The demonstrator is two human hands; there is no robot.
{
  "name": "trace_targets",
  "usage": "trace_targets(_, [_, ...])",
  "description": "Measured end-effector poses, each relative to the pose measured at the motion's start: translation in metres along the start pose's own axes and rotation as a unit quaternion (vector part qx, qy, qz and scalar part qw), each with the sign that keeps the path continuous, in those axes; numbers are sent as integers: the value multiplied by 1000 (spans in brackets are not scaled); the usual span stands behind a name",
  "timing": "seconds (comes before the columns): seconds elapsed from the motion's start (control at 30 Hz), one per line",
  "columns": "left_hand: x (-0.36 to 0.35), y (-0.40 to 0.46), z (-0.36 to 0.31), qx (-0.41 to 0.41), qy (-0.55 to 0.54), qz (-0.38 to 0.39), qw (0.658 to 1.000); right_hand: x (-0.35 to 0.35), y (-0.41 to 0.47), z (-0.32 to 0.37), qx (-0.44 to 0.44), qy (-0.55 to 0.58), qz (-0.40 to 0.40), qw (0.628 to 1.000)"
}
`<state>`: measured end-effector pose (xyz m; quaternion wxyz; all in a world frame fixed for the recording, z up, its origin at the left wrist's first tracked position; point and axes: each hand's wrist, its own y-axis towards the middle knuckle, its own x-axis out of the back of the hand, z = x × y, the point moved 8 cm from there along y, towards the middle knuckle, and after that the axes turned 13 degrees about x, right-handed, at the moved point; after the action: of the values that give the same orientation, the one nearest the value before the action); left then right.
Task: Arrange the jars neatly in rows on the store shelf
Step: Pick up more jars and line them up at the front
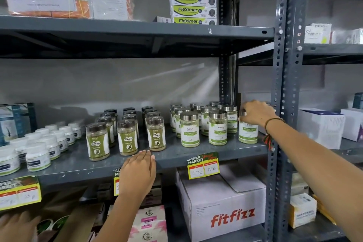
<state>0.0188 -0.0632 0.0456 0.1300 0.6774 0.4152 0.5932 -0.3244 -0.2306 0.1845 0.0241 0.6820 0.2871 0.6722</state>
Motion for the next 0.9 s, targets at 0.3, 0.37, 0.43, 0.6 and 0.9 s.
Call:
trace_targets(0.3, [0,-1,0,-1,3,-12,1000,-12,13,-1,39,101,8,994])
trace_targets(0.37, [1,-2,0,-3,6,-13,1000,-12,14,0,50,117,4,992])
trace_targets(0.43, [2,-2,-1,-4,8,-15,1000,-12,14,0,57,126,2,990])
trace_targets(0.6, [3,-2,-1,-2,9,-14,1000,-17,17,-2,63,133,9,989])
trace_targets(0.9, [2,-2,-1,-6,4,-13,1000,14,14,33,130,171,-134,967])
